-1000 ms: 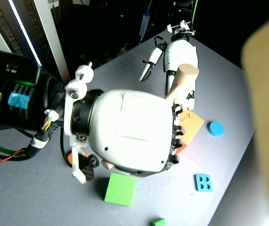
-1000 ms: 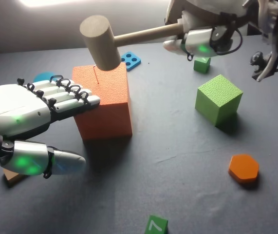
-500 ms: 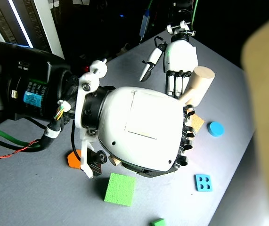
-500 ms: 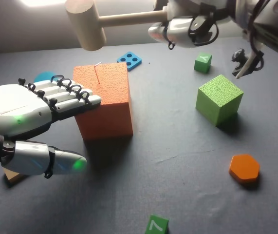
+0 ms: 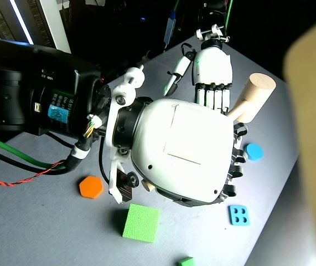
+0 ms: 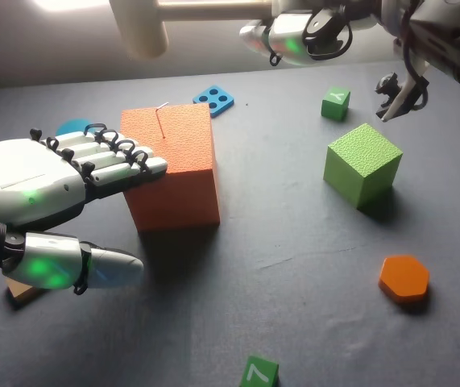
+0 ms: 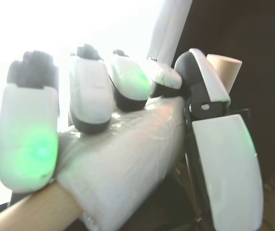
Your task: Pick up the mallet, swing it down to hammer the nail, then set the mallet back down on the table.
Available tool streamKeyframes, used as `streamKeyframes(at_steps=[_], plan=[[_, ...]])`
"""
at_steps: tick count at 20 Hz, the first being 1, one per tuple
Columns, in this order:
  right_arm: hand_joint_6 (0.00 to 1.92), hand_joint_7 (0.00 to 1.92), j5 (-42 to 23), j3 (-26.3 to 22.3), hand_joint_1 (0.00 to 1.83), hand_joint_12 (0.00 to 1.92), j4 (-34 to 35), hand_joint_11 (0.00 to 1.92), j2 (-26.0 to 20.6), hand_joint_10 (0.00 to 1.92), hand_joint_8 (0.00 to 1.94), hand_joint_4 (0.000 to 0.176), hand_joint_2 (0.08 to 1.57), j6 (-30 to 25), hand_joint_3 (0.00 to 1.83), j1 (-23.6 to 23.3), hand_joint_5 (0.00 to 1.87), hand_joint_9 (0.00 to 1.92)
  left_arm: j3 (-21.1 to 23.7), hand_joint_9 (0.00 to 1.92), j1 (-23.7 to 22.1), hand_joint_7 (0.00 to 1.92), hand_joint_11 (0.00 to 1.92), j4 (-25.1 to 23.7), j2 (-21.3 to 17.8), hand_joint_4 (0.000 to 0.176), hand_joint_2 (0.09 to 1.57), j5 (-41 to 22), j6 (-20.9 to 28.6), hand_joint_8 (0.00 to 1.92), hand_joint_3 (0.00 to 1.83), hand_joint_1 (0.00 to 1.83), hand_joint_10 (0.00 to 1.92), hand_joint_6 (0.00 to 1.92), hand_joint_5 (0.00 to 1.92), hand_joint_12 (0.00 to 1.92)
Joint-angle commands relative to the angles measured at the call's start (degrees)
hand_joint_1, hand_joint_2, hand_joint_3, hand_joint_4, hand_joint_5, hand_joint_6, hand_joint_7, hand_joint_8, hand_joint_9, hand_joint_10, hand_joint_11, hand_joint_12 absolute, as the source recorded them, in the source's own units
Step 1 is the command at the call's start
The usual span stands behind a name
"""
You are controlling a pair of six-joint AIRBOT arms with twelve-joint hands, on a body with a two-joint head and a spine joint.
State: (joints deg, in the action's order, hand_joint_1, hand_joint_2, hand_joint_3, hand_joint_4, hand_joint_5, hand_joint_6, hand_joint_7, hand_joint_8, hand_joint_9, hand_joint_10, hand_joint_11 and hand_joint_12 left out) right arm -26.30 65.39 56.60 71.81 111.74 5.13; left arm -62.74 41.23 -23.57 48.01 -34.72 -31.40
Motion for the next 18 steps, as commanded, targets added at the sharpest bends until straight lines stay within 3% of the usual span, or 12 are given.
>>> streamKeyframes(at_steps=[1, 4, 9, 12, 13, 18], plan=[[1.92, 1.63, -4.4, 0.2, 0.48, 1.92, -2.0, 1.86, -0.1, 1.92, 1.94, 0.176, 1.53, -0.1, 0.0, -1.3, 1.39, 1.73, 0.0, 0.07, -0.3, 0.09, 0.0, 0.0, 0.6, 0.0, 1.16, -2.4, 0.2, 0.0, 0.0, 0.0, 0.0, 0.0, 0.04, 0.1], [1.92, 1.62, -4.2, 0.2, 0.56, 1.92, -1.6, 1.86, -0.1, 1.92, 1.94, 0.176, 1.51, -0.1, 0.0, -1.3, 1.37, 1.73, 0.0, 0.08, -0.2, 0.1, 0.0, 0.0, 0.6, 0.0, 1.16, -2.4, 0.2, 0.0, 0.0, 0.0, 0.0, 0.0, 0.05, 0.11], [1.92, 1.62, -4.3, 0.3, 0.53, 1.92, -1.6, 1.86, 0.2, 1.92, 1.94, 0.176, 1.51, 0.0, 0.0, -1.3, 1.37, 1.73, 0.0, 0.1, -0.2, 0.11, 0.0, 0.0, 0.7, 0.0, 1.16, -2.4, 0.2, 0.0, 0.0, 0.0, 0.0, 0.0, 0.06, 0.18], [1.92, 1.62, -4.3, 0.6, 0.53, 1.92, -1.6, 1.87, 0.6, 1.92, 1.94, 0.176, 1.51, 0.0, 0.0, -0.6, 1.36, 1.73, 0.0, 0.08, -0.2, 0.09, 0.0, 0.0, 0.6, 0.0, 1.16, -2.4, 0.2, 0.0, 0.0, 0.0, 0.0, 0.0, 0.05, 0.1], [1.92, 1.62, -4.3, 0.8, 0.48, 1.92, -1.6, 1.86, 0.9, 1.92, 1.94, 0.176, 1.52, 0.0, 0.01, -0.2, 1.36, 1.74, 0.1, 0.11, -0.2, 0.12, 0.0, 0.0, 0.7, 0.0, 1.15, -2.4, 0.2, 0.0, 0.0, 0.0, 0.0, 0.0, 0.08, 0.17], [1.92, 1.62, 0.8, 5.6, 0.56, 1.92, 3.8, 1.87, 3.1, 1.92, 1.94, 0.176, 1.51, -0.4, 0.0, 5.0, 1.36, 1.73, 0.1, 0.08, -0.2, 0.09, 0.0, 0.0, 0.7, 0.0, 1.16, -2.4, 0.2, 0.0, 0.0, 0.0, 0.0, 0.0, 0.06, 0.08]])
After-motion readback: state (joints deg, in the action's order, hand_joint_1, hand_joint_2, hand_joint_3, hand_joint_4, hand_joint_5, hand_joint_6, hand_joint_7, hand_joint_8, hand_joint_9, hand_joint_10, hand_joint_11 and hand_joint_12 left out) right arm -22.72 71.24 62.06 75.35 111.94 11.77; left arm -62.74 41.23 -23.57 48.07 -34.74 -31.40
